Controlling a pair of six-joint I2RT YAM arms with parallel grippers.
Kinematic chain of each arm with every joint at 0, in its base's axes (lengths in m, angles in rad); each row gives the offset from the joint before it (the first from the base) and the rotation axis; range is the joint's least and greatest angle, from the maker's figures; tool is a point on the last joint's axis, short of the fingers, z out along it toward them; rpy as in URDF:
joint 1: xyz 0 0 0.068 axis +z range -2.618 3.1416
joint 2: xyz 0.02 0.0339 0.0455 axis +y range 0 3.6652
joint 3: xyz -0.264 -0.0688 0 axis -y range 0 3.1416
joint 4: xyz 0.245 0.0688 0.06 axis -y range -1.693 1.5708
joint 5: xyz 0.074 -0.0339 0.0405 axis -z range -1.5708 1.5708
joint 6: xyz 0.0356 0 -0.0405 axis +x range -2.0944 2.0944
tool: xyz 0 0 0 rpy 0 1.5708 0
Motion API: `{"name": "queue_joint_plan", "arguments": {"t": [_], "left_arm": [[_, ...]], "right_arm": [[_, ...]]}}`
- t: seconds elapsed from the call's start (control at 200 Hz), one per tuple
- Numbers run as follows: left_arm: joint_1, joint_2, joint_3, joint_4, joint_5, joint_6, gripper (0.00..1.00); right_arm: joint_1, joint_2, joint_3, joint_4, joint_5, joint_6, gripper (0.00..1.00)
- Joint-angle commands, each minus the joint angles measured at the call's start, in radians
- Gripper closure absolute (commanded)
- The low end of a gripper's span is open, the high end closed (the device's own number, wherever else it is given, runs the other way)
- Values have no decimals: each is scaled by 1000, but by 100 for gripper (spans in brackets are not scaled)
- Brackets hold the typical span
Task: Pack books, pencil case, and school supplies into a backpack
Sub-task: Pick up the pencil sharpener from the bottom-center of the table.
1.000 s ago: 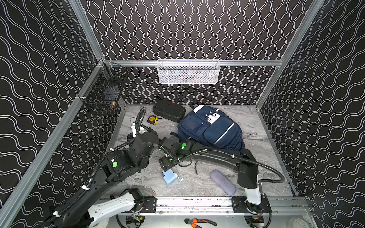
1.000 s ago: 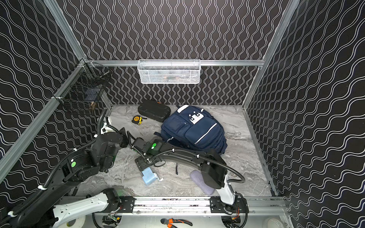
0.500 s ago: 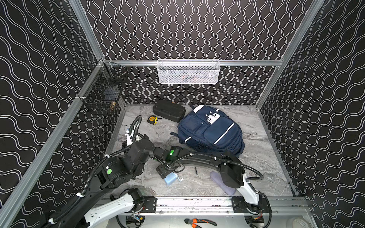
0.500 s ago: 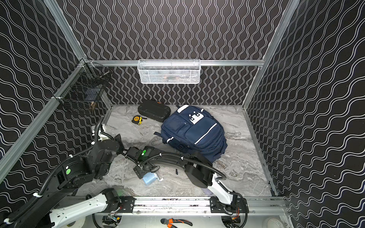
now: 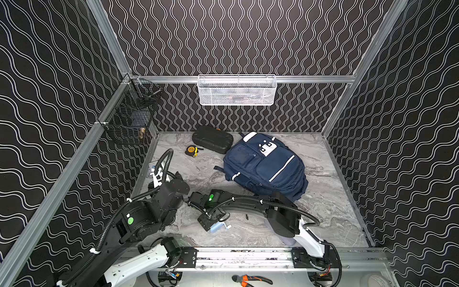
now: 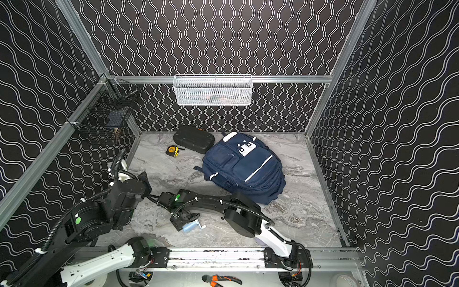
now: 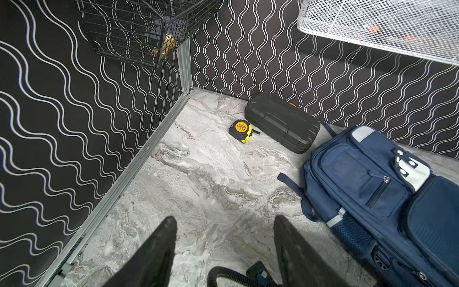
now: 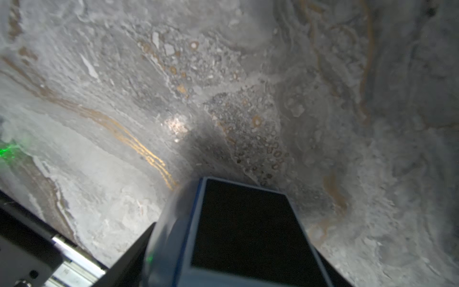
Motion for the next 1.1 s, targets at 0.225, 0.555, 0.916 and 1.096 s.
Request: {"name": "queue_joint_plan", "arguments": {"t": [0.225,0.555,0.916,1.096], "left_arm": [[1,12,-3,12,-25,-4,35],[1,65,4,111,-13,70,34],[0,191,36,342,85,238,34],[1,368,80,531,196,399,33]], "right_arm": [[-10,-47,5,-5,3,-15,47],[-69,-172,-73,43,-87,-6,66],[-298,-519,-326,108,-182,30,75],[-497,-742,-508,131,-232,48,75]]}}
